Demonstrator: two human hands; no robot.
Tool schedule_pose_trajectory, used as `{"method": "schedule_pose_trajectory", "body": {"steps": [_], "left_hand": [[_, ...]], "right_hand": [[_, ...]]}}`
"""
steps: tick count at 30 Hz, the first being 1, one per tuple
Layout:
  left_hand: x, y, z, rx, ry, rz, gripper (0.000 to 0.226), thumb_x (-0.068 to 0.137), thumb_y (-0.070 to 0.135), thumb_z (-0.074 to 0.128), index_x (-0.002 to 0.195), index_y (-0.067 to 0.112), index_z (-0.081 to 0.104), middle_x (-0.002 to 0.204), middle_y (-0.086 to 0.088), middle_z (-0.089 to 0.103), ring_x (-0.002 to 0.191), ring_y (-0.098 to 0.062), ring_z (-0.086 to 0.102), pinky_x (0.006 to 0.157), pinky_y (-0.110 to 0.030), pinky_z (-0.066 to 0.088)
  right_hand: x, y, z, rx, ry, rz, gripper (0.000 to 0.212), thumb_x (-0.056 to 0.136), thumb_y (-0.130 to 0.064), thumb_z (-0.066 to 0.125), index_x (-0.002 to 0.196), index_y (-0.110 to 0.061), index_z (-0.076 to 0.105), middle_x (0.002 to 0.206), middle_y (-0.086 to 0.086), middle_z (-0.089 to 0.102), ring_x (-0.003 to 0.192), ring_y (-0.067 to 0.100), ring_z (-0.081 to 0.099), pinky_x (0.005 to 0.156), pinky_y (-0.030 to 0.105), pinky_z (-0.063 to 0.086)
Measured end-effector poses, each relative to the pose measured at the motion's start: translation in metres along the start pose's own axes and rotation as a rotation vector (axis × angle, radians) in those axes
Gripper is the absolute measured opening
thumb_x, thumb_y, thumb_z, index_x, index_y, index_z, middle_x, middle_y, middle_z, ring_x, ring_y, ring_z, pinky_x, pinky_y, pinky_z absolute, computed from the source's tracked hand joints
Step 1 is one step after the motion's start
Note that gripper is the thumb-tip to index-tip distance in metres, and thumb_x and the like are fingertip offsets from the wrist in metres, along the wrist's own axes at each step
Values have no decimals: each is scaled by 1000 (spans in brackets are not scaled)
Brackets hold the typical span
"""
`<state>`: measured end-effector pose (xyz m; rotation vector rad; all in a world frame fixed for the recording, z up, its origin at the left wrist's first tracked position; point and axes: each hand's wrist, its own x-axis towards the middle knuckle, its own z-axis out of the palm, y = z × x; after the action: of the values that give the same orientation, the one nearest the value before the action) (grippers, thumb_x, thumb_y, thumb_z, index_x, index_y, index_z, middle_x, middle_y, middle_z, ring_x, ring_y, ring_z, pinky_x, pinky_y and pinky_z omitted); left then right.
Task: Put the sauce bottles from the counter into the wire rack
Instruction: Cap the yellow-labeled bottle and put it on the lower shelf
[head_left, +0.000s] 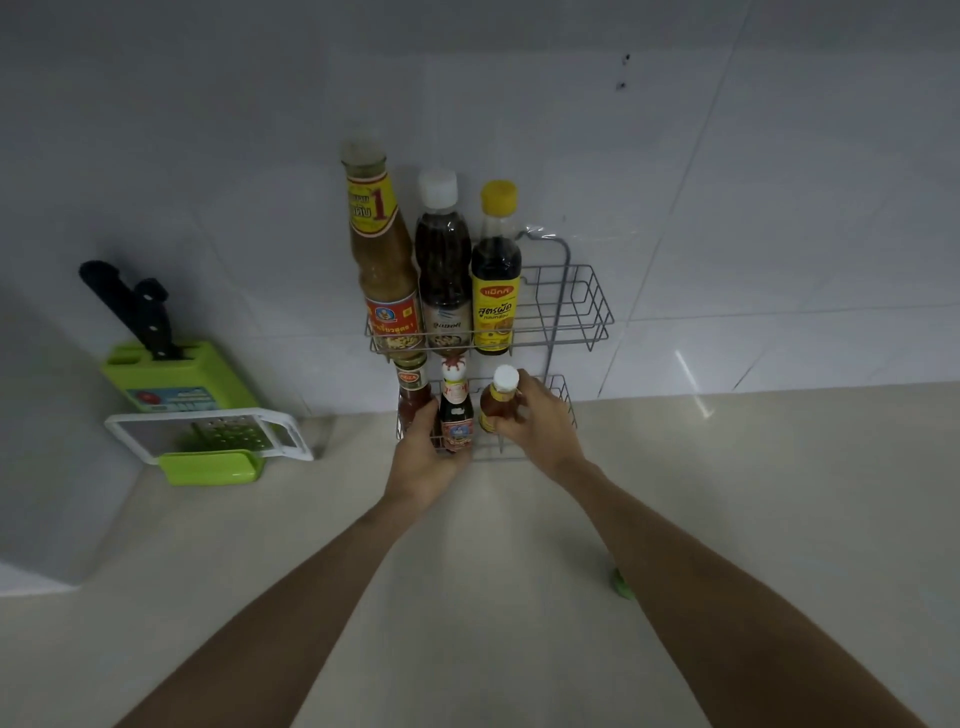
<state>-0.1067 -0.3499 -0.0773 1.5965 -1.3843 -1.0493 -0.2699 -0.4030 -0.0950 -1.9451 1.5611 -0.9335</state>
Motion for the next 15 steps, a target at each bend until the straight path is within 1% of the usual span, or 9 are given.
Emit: {"method": "schedule_pose_trajectory", "body": {"steps": [2, 4, 6, 7, 9, 11, 15], "left_hand": [[2, -2, 1, 2, -7, 11, 62, 80, 13, 74, 135, 24, 47, 117, 11, 59, 108, -8, 58, 79, -6, 38], [2, -3, 3, -6, -14, 9, 64, 80, 8, 73, 137, 23, 46, 116, 12, 57, 108, -7, 56, 77, -2, 37], [2, -4, 5, -14, -19, -5, 68, 80, 4, 72, 139, 21, 44, 116, 12, 56, 108, -5, 54, 78, -2, 37], [2, -4, 5, -14, -22, -8, 70, 79, 3, 71, 140, 21, 42, 117, 12, 55, 109, -5, 53, 81, -4, 37], [1, -5, 7, -12, -29, -9, 72, 79, 2, 71, 142, 20, 40, 120, 11, 55, 111, -6, 52, 89, -14, 38], [1, -5, 8, -6, -30, -16, 74, 78, 1, 71, 143, 19, 39, 123, 10, 54, 112, -6, 51, 93, -19, 37], [2, -5, 7, 27, -19, -21, 73, 78, 3, 72, 142, 17, 40, 127, 4, 55, 114, -7, 50, 94, -19, 36]], "right_hand": [[5, 2, 4, 11, -46, 12, 51, 69, -24, 75, 114, -16, 54, 103, 6, 66, 92, 23, 63, 79, 41, 55], [10, 3, 7, 7, -82, 28, 52, 68, -25, 75, 114, -16, 52, 104, 9, 67, 95, 26, 64, 80, 46, 55], [14, 4, 8, -6, -115, 51, 50, 69, -24, 75, 112, -16, 50, 104, 9, 67, 95, 28, 64, 81, 46, 54], [16, 6, 8, -10, -128, 60, 49, 70, -23, 74, 111, -16, 50, 104, 9, 67, 95, 28, 64, 81, 46, 54], [19, 7, 8, -17, -152, 74, 47, 71, -24, 73, 110, -16, 48, 103, 9, 68, 95, 29, 64, 80, 46, 54], [21, 8, 8, -31, -179, 82, 47, 74, -22, 72, 113, -14, 48, 105, 11, 67, 96, 31, 63, 80, 43, 54], [21, 11, 11, -46, -215, 97, 53, 78, -19, 72, 122, -12, 44, 113, 15, 66, 102, 32, 62, 83, 40, 52]]}}
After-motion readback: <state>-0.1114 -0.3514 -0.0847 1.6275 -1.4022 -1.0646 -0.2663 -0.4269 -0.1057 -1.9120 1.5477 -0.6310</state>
